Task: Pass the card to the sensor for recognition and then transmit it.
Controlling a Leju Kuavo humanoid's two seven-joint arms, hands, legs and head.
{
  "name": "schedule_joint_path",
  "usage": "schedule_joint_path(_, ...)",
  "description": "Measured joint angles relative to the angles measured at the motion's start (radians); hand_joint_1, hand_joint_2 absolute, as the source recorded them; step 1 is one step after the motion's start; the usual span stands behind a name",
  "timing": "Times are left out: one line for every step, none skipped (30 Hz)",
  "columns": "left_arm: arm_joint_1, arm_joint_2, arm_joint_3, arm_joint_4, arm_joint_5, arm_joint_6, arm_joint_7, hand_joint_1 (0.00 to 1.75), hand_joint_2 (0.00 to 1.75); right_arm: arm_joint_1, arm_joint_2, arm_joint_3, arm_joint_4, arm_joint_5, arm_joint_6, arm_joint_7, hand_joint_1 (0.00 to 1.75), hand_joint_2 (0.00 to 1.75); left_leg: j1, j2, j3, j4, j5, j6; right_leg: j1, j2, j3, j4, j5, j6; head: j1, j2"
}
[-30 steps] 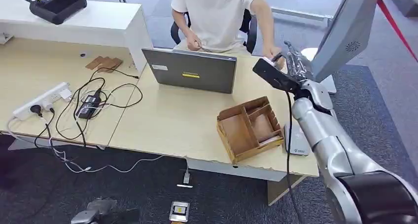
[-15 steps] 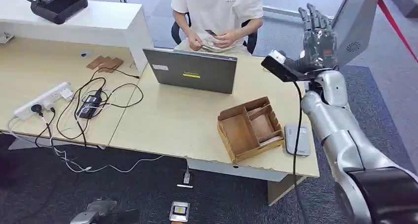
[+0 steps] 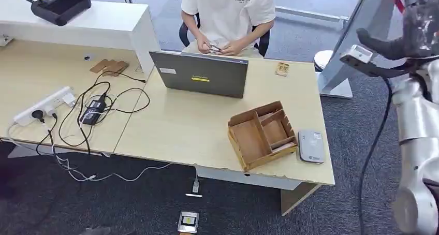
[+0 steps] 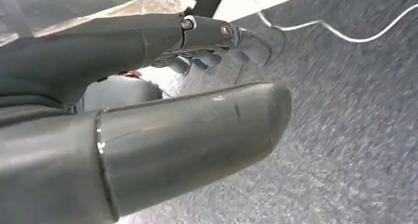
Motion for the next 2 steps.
schedule_joint_path(0.001,0.002,0.002,0.000,0.001,0.000,0.000,0.00,0.00,0.003,-0.005,-0.014,-0.010,0.000,0.000,-0.002,0.00,0.00,0.000,0.000,0.000,0.000,0.000,0.000,0.000,0.000,0.000,0.000,0.000,0.000,0.000,0.000)
schedule_joint_path(0.001,0.002,0.006,0.000,0.002,0.003,0.001,0.00,0.00,0.006,-0.011,-0.034,-0.024,0.000,0.000,-0.006,0.00,0.00,0.000,0.000,0.001,0.000,0.000,0.000,0.000,0.001,0.000,0.000,0.000,0.000,-0.001,0.000)
